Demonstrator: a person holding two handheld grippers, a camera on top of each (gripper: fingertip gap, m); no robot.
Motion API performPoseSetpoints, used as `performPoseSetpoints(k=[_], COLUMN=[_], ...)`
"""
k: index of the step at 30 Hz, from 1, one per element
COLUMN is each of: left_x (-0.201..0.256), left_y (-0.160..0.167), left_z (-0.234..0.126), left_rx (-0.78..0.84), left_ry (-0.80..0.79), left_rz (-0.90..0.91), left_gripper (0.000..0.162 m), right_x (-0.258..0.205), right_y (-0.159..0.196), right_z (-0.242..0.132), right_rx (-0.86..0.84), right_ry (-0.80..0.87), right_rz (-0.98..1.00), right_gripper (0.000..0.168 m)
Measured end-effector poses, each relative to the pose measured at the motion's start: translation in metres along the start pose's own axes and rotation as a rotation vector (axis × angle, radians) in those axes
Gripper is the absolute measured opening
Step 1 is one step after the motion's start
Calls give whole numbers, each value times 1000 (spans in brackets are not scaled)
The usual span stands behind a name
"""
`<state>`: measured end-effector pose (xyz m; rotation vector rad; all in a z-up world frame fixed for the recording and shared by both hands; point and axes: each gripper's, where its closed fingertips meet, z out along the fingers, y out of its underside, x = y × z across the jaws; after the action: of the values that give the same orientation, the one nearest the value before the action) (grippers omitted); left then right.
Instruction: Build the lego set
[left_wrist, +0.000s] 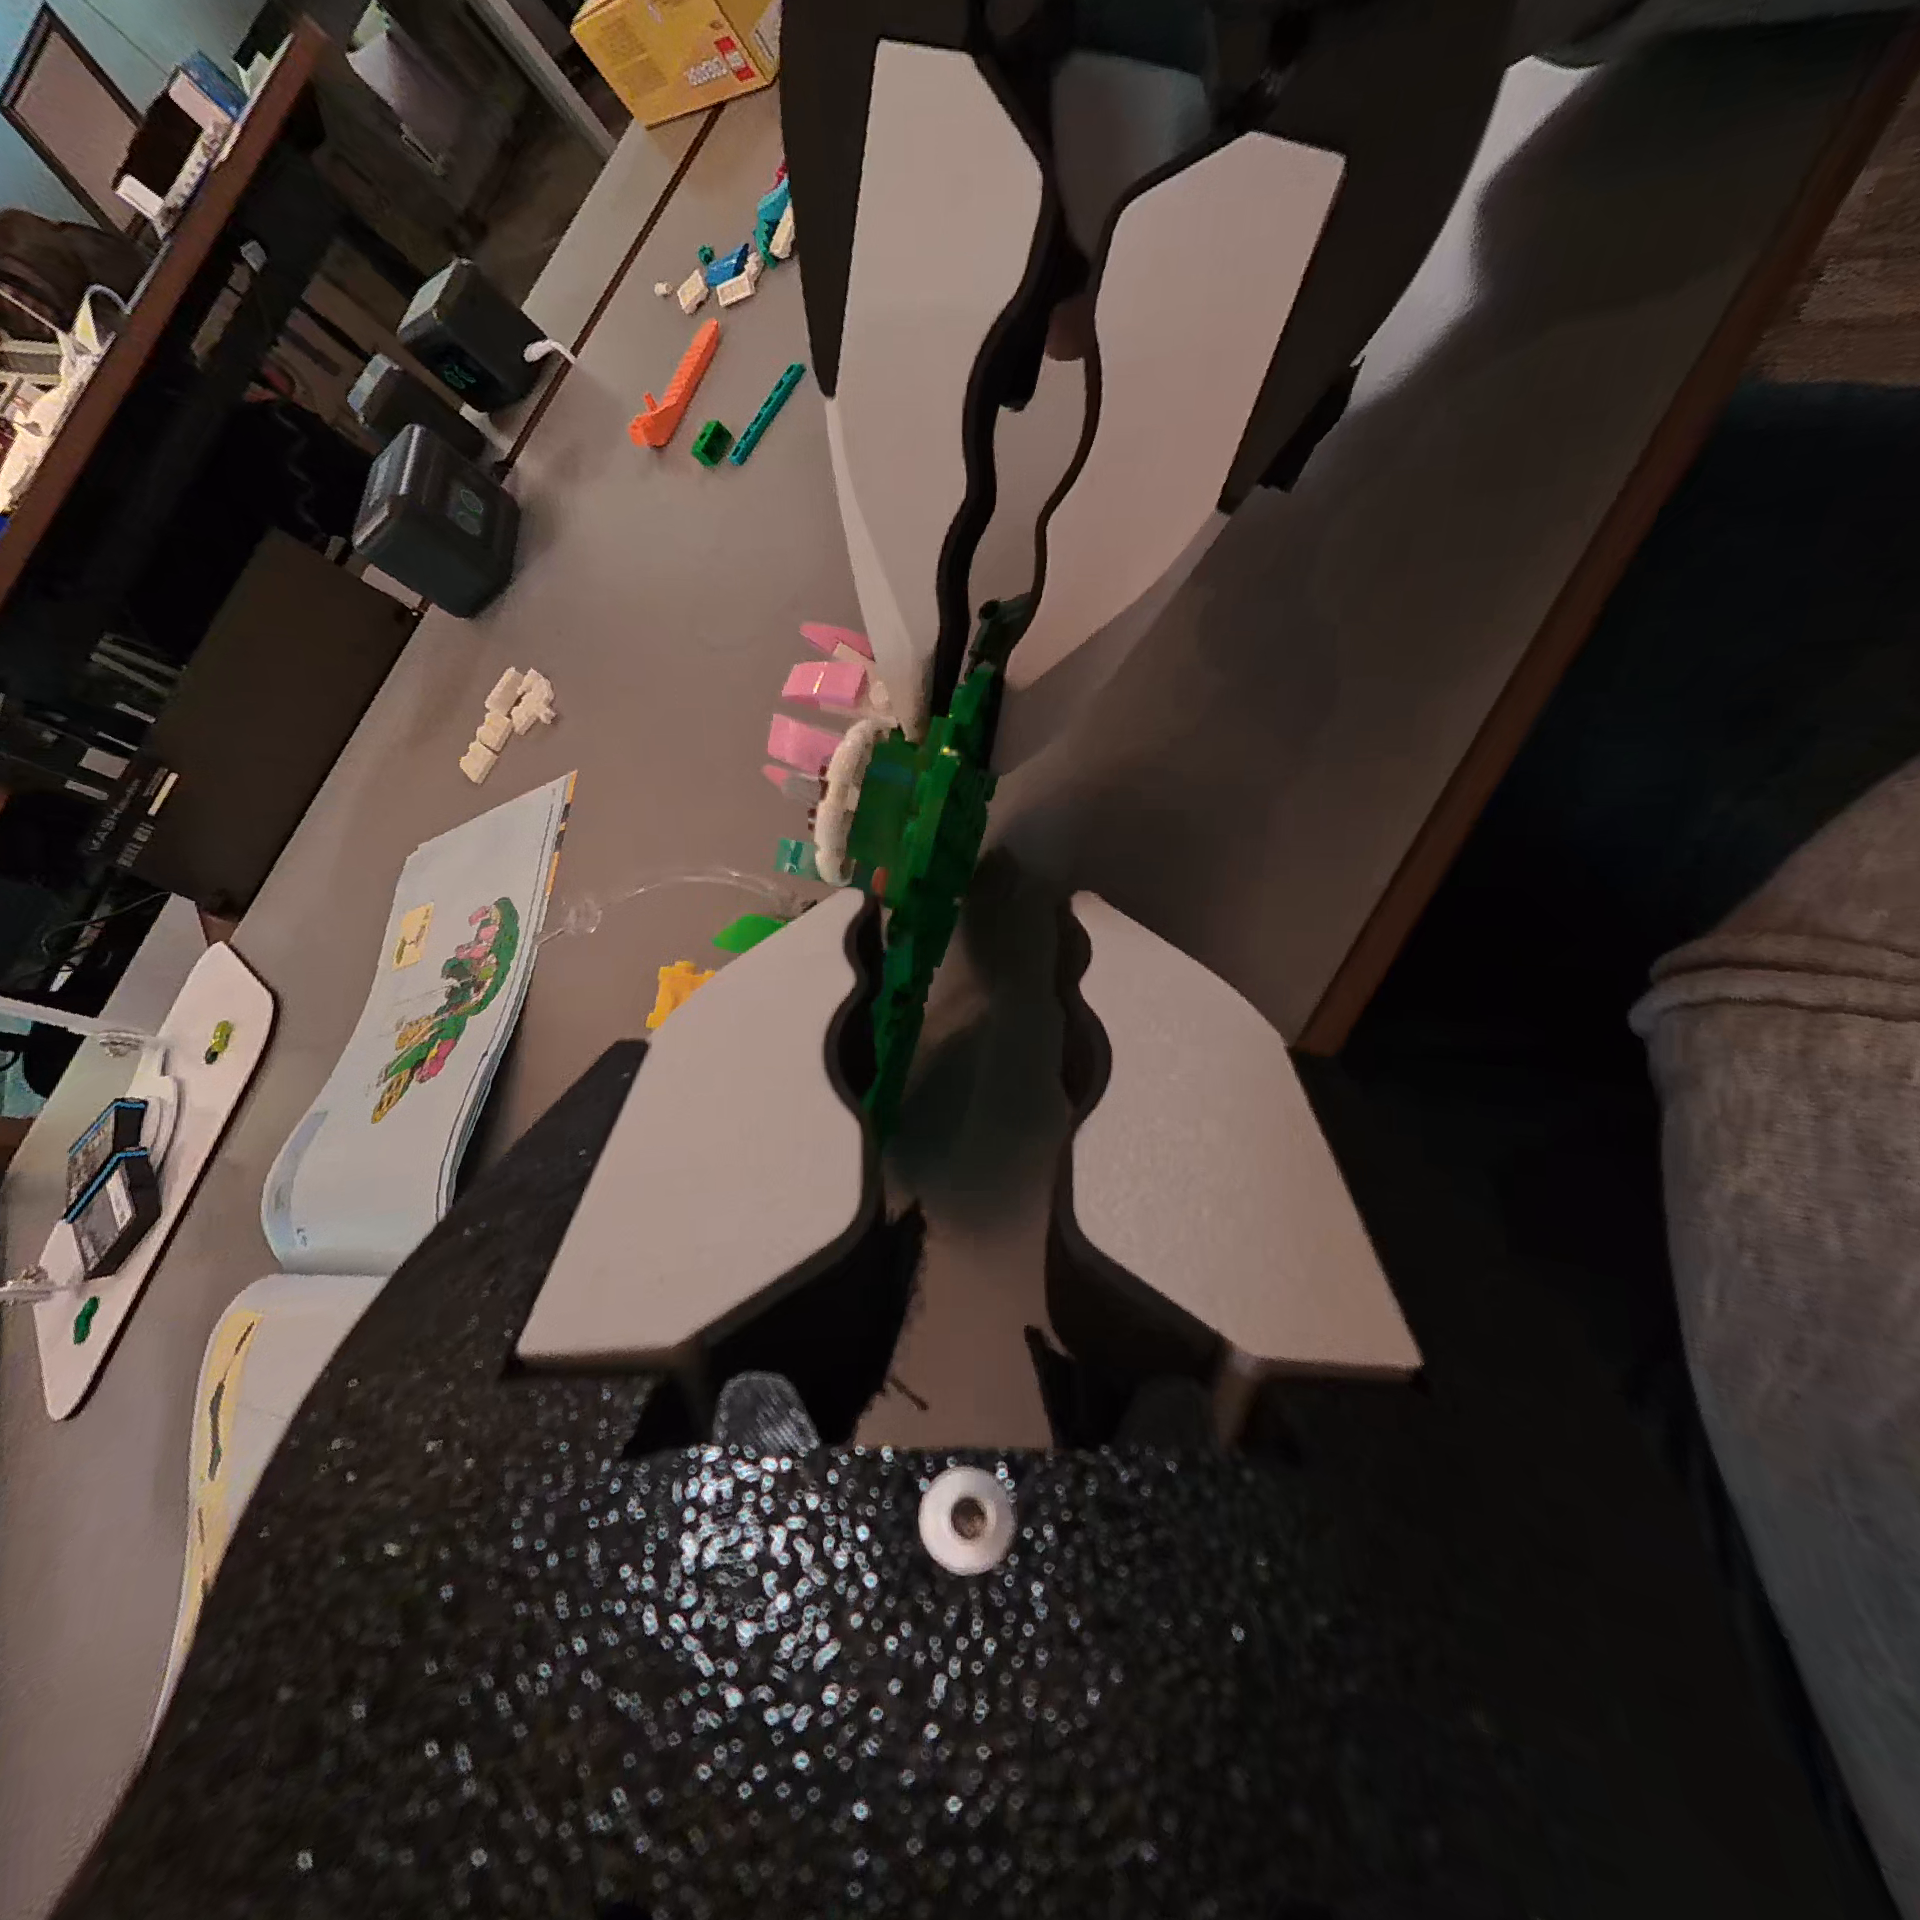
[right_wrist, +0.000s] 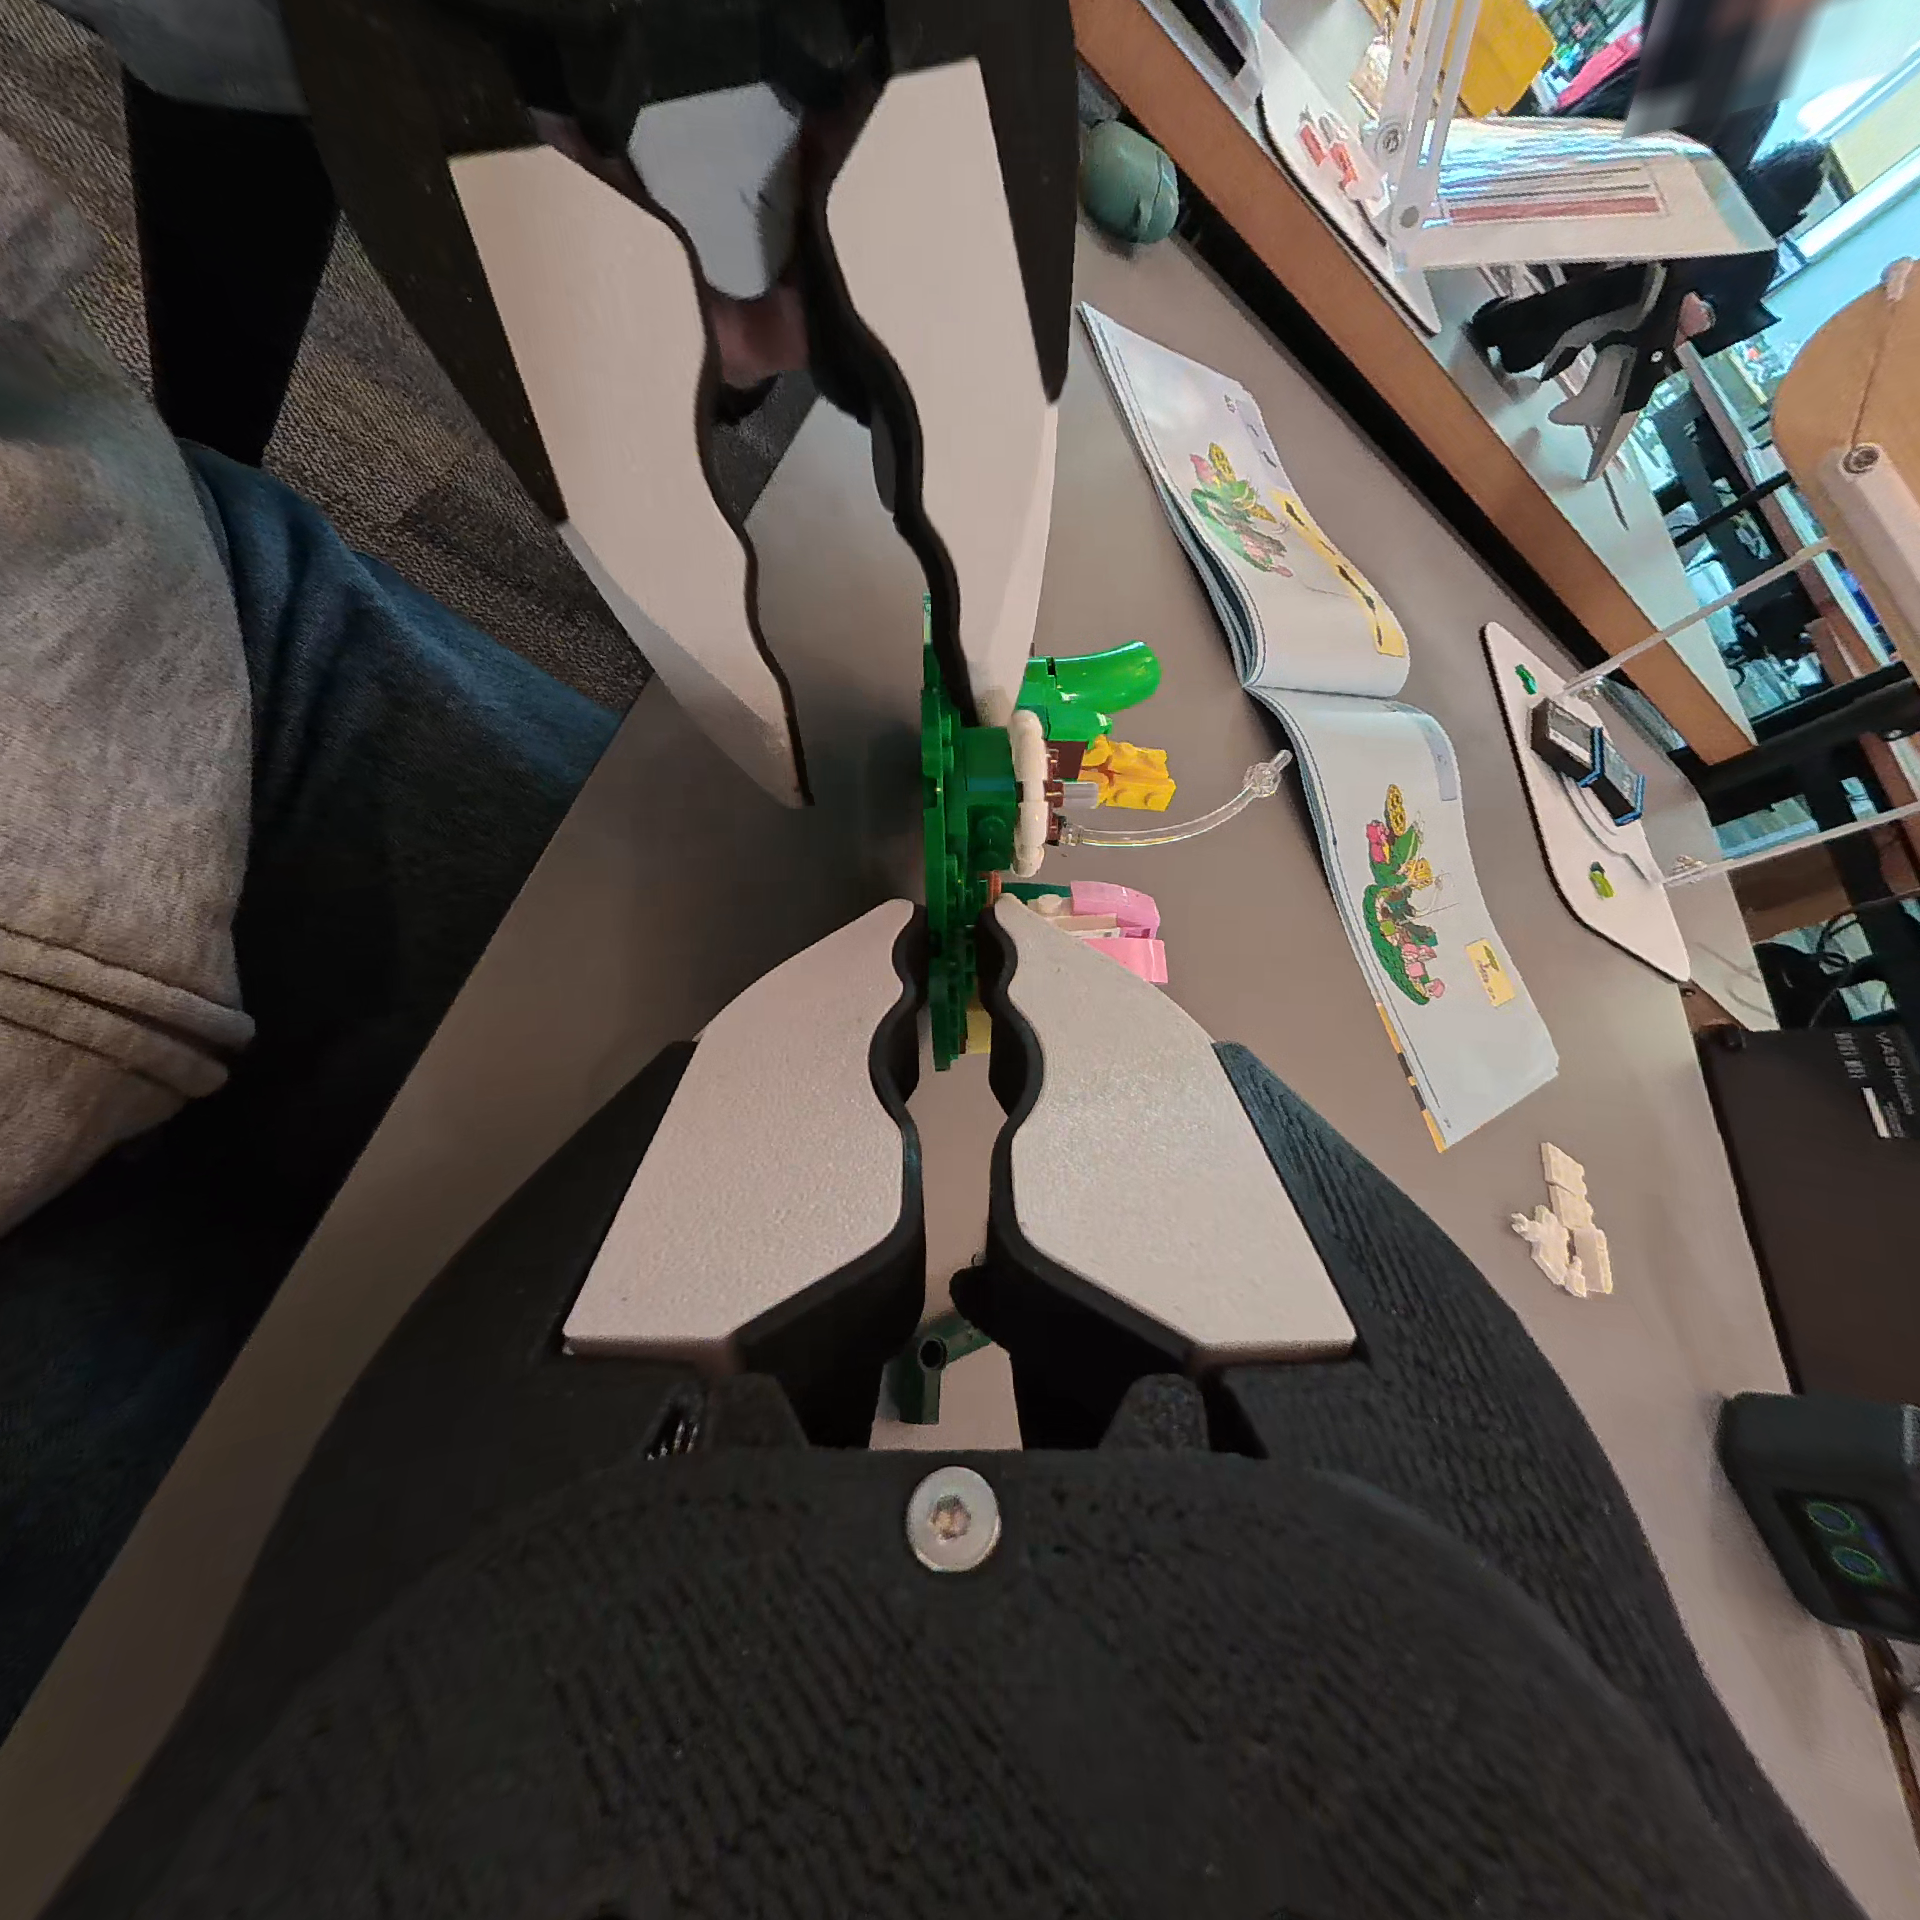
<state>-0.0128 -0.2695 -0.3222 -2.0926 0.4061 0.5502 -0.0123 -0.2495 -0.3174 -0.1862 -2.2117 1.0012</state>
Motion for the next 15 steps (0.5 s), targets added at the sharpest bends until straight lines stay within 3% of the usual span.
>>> performPoseSetpoints(k=[2,4,8,10,12,15], left_x=[-2,-9,-6,-7,-6,-2], left_y=[-1,-2,-5,-4,-1,2], left_z=[2,2,2,2,2,3], left_rx=[-5,-5,21,15,8,-2], left_ry=[-14,-67,-50,-87,-106,-124], left_rz=[21,40,31,77,125,187], left_gripper=[26,9,7,6,7,7], right_x=[0,-1,0,12,35,50], right_y=[0,0,-2,-4,3,47], right_z=[0,0,-7,-20,-34,-43], right_rx=[2,5,23,57,60,-133], right_ry=[-3,-6,-36,-56,-47,-40], right_rz=[1,3,18,148,374,649], right_gripper=[7,7,8,21,20,20])
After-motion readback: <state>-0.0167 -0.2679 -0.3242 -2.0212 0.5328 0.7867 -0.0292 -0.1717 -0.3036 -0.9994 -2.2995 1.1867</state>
